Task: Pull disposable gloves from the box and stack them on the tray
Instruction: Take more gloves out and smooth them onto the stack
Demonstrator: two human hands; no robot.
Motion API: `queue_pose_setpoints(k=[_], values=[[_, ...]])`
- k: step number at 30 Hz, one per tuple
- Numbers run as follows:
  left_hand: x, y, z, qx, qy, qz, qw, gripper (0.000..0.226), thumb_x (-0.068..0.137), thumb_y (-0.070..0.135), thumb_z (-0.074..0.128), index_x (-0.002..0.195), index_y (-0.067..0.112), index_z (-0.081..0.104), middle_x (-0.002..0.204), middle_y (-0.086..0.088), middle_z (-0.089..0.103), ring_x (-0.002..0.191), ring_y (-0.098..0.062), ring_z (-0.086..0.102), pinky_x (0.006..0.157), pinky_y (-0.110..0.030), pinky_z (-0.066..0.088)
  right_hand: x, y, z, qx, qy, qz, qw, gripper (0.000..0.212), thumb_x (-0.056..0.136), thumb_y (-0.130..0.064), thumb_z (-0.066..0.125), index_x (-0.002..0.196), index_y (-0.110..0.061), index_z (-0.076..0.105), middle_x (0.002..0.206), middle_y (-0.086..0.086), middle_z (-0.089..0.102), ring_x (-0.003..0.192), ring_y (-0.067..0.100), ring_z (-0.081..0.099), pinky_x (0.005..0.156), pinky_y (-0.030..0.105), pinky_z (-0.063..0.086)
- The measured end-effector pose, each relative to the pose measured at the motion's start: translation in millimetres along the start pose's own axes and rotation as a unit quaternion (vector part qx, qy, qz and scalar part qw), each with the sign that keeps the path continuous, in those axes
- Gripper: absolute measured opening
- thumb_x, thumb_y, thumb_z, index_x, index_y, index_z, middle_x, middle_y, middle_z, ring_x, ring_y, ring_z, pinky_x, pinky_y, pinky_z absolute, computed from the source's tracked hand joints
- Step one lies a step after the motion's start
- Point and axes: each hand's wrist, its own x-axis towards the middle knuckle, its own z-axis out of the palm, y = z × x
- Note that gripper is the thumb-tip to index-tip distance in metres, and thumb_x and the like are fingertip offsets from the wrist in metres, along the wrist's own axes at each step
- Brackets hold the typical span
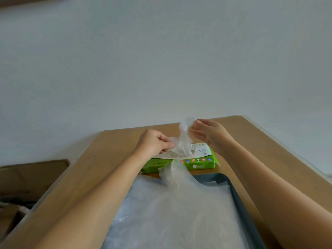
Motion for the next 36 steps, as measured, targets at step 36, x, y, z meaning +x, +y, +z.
queue_pose_setpoints(k=[36], values=[[14, -19, 10, 0.037, 0.058, -0.083, 0.994, 0.020, 0.071, 0.007, 0.076, 0.087, -0.005, 0.071, 0.072, -0.013, 0.070, 0.063, -0.018, 0.064, 0.068, -0.030, 0.054, -10, 5, -5, 0.050, 0.037, 0.109, 0.992, 0.015, 0.101, -0.006, 0.041, 0.104, 0.004, 0.052, 0.083, 0.014, 0.066, 0.073, 0.020, 0.063, 0.064, 0.023, 0.057]])
